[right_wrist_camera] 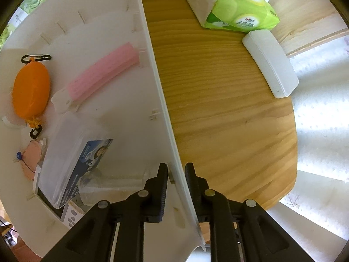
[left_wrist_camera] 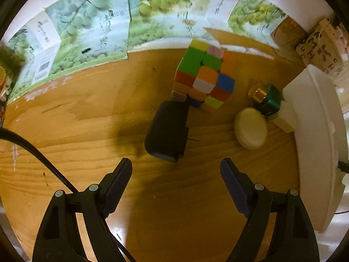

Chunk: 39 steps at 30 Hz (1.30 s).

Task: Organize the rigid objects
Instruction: 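Move the left gripper to the black plug adapter and grasp it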

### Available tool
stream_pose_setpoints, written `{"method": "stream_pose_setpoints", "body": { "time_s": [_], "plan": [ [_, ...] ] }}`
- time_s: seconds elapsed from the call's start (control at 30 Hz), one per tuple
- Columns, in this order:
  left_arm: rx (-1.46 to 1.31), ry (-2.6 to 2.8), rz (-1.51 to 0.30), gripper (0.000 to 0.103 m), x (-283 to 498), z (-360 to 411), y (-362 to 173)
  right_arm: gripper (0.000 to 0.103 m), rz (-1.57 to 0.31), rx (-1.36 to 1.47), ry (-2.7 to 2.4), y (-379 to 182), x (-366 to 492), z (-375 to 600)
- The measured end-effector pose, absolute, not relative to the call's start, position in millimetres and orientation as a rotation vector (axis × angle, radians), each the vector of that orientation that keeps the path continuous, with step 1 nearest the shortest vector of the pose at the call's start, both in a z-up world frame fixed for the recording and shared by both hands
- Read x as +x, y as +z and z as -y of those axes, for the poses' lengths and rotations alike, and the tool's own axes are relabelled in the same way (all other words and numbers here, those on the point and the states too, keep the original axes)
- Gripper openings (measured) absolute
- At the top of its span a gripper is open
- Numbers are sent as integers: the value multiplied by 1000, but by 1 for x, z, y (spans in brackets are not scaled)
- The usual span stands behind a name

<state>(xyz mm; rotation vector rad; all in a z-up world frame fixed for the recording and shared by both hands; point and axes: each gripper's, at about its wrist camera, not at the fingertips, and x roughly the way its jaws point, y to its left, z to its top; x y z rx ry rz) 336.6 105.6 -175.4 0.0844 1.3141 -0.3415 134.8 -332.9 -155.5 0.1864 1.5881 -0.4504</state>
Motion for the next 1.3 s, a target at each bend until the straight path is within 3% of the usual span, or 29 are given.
{"method": "stream_pose_setpoints", "body": {
  "time_s": [0.57, 0.63, 0.7, 0.8, 1.3],
  "plan": [
    [85, -359, -1208, 85, 352, -100, -187, 18, -1597, 185, -469, -149, 140, 328],
    [91, -353, -1191, 81, 352, -99, -187, 18, -1598, 187, -472, -149, 141, 329],
    [92, -330, -1161, 66, 354, -97, -187, 18, -1599, 183, -469, -148, 141, 328],
    [45, -307, -1130, 60, 353, -104, -186, 18, -1598, 182, -467, -148, 141, 328],
    [5, -277, -1108, 60, 342, -107, -186, 18, -1589, 173, -454, -147, 138, 327]
  ]
}}
